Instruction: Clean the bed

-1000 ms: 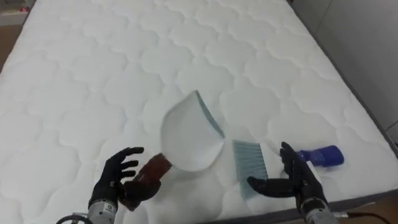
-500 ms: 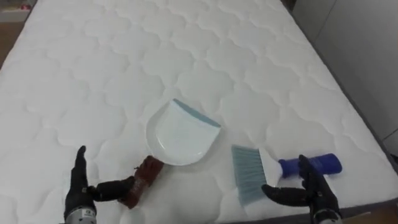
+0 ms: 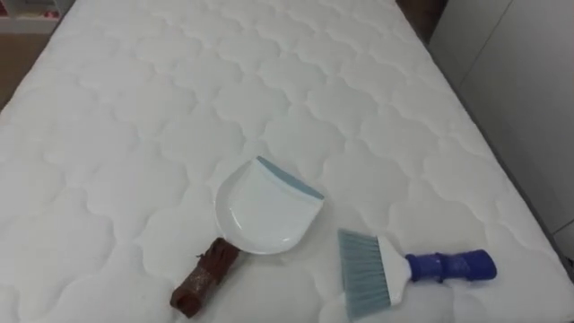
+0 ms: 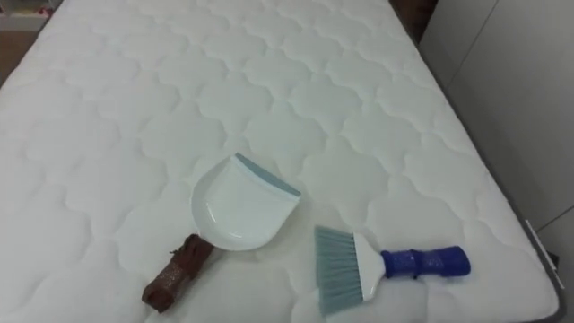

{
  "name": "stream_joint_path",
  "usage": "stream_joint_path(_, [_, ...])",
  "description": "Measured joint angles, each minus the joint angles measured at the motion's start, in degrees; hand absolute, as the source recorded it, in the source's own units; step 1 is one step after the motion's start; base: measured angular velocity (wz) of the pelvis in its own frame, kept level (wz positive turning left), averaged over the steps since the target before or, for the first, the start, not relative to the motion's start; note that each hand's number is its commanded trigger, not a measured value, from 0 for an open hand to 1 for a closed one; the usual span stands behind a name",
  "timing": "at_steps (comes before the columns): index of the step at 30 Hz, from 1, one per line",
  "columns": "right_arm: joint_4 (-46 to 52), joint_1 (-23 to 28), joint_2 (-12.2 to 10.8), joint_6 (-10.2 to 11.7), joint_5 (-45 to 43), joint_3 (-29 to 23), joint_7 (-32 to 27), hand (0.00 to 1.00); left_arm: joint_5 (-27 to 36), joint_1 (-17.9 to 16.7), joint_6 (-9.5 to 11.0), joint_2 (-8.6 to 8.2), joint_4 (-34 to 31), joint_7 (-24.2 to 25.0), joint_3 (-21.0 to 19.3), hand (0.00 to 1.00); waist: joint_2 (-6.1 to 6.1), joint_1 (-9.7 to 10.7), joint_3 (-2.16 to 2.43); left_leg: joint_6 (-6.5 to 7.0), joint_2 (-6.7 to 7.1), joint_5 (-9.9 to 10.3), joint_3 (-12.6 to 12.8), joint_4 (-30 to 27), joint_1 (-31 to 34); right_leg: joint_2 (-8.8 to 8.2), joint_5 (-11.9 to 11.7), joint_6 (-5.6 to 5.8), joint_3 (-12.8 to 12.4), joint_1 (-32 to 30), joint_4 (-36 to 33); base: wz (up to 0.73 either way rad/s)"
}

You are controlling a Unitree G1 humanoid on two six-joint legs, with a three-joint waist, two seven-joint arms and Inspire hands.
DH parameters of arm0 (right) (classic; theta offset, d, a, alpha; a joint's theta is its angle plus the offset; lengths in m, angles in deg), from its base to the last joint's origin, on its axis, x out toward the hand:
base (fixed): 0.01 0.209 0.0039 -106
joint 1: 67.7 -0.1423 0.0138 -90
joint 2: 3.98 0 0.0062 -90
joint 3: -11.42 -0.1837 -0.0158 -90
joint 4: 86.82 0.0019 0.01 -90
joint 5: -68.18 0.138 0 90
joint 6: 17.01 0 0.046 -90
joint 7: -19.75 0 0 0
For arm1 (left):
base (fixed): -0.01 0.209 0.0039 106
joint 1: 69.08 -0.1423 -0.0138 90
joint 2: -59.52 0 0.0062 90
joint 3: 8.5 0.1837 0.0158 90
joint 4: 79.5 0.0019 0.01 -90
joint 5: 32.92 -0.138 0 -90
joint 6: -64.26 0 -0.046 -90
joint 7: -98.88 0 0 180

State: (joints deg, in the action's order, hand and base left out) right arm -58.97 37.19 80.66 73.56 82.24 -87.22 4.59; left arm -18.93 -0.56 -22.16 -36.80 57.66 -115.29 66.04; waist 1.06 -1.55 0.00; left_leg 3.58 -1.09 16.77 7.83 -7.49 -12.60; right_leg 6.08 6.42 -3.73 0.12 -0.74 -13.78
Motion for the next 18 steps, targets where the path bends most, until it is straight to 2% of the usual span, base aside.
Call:
stream_joint_path(4, [-3.34, -0.44, 0.02, -2.00, -5.12, 0.12, 1.42, 0.00, -0.58, 0.60, -1.45, -0.09, 4.20, -0.02, -0.25, 0.00, -0.14, -0.35, -0.03, -0.03, 0.11, -0.02, 0.73, -0.22, 0.19, 0.02, 0.09, -0.15, -0.32, -0.87, -1.08, -0.10])
stream_joint_path(6, [-4.62, -0.67, 0.02, -3.22, -10.08, 0.19, 2.46, 0.00, -0.63, 0.72, -3.33, -0.11, 7.94, 1.05, -0.19, 0.00, -0.34, 0.03, -0.14, -0.06, 0.12, -0.03, 0.77, -0.27, 0.11, 0.04, 0.06, -0.19, -0.29, -1.14, -0.96, -0.02])
stream_joint_path(13, [-7.12, -2.02, -0.02, -7.39, -19.87, 0.63, 4.57, 0.00, -0.72, 2.15, -7.92, -0.21, 12.63, 5.84, 0.60, 0.00, -1.11, 0.58, -0.05, -0.04, 0.17, -0.04, 0.83, -0.30, 0.29, 0.01, 0.07, -0.19, -0.05, -1.47, -1.06, 0.00])
stream_joint_path(18, [-7.07, -2.94, -0.64, -9.71, -26.24, 0.62, 7.75, 0.00, -1.32, 3.90, -12.71, -0.48, 16.43, 11.51, 1.13, 0.00, -1.09, 1.43, 0.02, -0.05, 0.10, -0.04, 1.51, -0.30, 0.28, 0.14, 0.08, -0.21, -0.14, -1.73, -1.30, -0.06])
